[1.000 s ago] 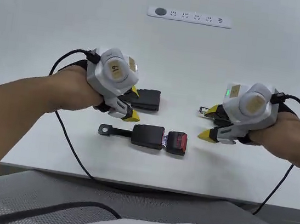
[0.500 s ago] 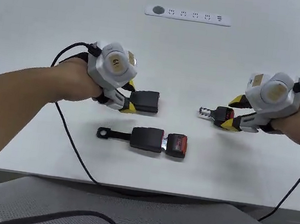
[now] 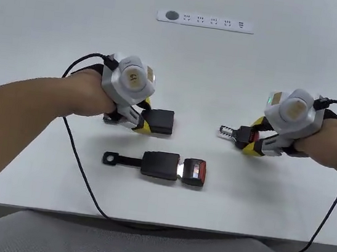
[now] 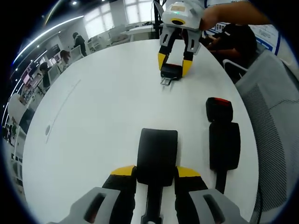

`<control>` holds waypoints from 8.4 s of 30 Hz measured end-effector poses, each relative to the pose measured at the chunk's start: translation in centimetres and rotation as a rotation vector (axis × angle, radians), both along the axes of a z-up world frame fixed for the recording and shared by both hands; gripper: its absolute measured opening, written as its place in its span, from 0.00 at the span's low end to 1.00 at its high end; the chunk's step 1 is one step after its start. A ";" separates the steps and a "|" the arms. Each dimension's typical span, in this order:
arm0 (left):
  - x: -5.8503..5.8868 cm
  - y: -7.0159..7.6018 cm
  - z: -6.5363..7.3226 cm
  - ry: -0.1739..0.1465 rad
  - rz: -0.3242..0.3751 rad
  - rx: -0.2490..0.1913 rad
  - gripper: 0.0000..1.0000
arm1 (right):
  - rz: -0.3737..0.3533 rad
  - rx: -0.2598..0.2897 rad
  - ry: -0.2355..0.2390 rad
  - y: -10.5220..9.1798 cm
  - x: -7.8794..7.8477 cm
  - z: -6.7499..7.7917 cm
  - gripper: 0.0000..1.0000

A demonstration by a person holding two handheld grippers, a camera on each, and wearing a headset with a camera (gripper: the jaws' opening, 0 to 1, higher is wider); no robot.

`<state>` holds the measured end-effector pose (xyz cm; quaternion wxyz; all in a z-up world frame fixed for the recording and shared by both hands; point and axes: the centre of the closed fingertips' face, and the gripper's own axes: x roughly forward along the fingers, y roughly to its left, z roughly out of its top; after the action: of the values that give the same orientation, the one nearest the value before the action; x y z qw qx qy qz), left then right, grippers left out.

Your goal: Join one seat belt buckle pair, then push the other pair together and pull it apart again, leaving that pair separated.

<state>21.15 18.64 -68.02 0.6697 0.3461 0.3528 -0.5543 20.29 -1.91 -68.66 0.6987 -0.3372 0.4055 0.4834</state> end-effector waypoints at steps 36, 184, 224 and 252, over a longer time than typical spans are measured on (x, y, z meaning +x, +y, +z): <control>0.0 -0.3 -1.0 0.011 -0.050 0.065 0.32 | 0.120 -0.005 -0.050 6.6 0.5 -0.2 0.33; 0.3 0.0 -0.9 -0.074 0.008 0.080 0.38 | 0.037 -0.094 -0.151 0.1 0.8 1.2 0.47; -10.5 8.6 6.4 -0.114 0.550 -0.239 0.92 | -0.363 0.314 -0.174 0.0 -9.7 7.2 0.99; -10.3 9.2 7.0 -0.142 0.623 -0.334 1.00 | -0.492 0.353 -0.189 -2.6 -8.8 7.3 1.00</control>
<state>10.81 27.88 -61.00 0.8766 0.1457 0.2985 -0.3481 11.47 -4.51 -61.31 0.8770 -0.1460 0.3178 0.3295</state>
